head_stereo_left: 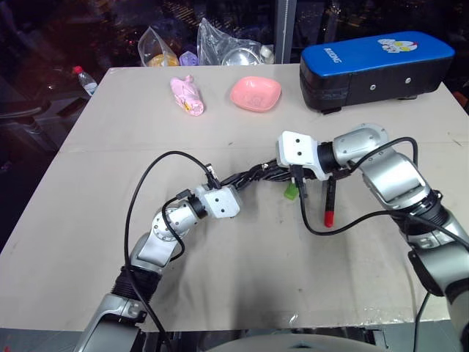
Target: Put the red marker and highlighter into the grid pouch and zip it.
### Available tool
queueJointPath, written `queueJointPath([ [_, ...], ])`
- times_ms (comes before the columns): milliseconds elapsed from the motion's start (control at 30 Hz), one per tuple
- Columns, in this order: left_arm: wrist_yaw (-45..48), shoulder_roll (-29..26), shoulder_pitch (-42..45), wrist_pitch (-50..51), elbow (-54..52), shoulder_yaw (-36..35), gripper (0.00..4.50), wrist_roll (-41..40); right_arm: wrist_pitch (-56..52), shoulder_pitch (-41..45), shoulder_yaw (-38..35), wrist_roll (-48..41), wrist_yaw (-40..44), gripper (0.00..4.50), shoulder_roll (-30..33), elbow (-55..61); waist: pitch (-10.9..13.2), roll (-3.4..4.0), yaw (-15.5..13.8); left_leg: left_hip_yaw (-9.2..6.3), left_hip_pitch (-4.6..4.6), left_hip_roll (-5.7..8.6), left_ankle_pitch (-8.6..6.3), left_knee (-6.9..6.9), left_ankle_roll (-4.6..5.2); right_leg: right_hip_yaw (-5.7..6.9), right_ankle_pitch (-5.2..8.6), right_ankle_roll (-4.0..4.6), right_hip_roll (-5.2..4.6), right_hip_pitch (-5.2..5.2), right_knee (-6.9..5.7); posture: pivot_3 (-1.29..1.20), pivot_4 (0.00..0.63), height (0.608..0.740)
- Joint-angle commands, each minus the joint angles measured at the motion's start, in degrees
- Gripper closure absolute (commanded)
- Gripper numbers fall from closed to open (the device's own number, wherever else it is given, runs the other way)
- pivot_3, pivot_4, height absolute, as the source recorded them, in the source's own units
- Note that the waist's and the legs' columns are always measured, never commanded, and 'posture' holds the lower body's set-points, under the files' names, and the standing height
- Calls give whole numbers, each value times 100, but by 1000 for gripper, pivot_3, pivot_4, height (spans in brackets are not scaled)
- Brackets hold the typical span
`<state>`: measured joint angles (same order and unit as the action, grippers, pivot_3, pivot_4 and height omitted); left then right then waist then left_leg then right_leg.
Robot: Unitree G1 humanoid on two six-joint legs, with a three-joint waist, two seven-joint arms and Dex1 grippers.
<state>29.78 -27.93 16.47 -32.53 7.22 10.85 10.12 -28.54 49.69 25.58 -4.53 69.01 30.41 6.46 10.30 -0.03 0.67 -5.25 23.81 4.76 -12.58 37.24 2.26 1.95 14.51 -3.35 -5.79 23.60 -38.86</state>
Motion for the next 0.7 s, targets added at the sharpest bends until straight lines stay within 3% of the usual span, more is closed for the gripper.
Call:
queueJointPath([
  [33, -17, 23, 95, -75, 7, 50, 4500, 55, 181, 185, 81, -30, 69, 4491, -142, 340, 0, 0, 0, 0, 0, 0, 0, 0, 0, 0, 0, 0, 0, 0, 0, 0, 150, 734],
  [267, -133, 96, 99, 80, 74, -31, 4500, -11, 313, 11, 3, -256, 195, 4491, -207, 527, -1, -1, -1, -1, 0, 1, 0, 0, -1, 0, 0, 0, 0, 0, 0, 0, 150, 734],
  [500, -177, 114, 11, 272, -39, -161, 4500, -174, -375, -731, -932, -783, 204, 2348, 707, 1100, -2, -7, -46, -4, 3, 3, -2, 2, 4, 6, 0, -1, -2, -2, 3, 0, 150, 734],
  [667, -126, 98, -18, 295, -84, -184, 4500, -200, -1175, -899, -1850, -1416, -338, 2348, 835, 1305, -2, -8, -14, -1, 1, 0, -9, 4, 15, -1, 0, -1, -12, -1, 0, 0, 150, 734],
  [700, -118, 101, -6, 298, -80, -182, 4500, -202, -1273, -890, -2017, -1454, -540, 2596, 792, 1179, -3, -10, -9, -1, 0, -2, -10, 3, 15, -1, 0, 0, -14, -1, 0, 0, 150, 734],
])
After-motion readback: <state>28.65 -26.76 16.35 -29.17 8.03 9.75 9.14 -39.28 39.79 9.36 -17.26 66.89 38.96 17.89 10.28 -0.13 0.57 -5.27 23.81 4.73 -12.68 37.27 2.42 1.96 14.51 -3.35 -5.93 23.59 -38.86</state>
